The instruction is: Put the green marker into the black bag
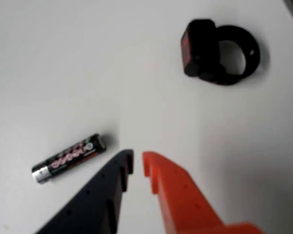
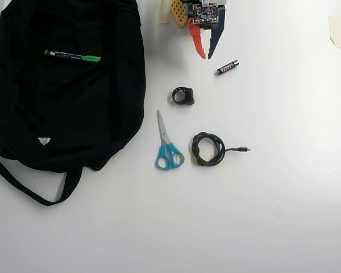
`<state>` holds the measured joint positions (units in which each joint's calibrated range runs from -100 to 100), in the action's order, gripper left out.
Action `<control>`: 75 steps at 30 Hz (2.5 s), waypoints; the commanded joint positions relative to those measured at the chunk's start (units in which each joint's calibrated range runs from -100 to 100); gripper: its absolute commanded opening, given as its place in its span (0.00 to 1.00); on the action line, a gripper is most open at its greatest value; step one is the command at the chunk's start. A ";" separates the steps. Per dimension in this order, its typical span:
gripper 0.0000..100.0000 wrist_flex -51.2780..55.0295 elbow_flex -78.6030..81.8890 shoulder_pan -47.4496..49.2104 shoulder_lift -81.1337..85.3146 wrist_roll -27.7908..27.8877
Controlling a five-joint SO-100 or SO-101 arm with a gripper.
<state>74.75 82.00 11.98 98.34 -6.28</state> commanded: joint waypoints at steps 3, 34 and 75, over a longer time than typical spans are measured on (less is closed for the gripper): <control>0.02 -0.85 0.03 -0.16 1.16 0.30; 0.02 -0.85 12.16 0.21 1.25 -0.17; 0.02 -1.02 14.41 -0.38 1.25 -0.17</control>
<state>73.21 94.97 11.98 98.92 -6.18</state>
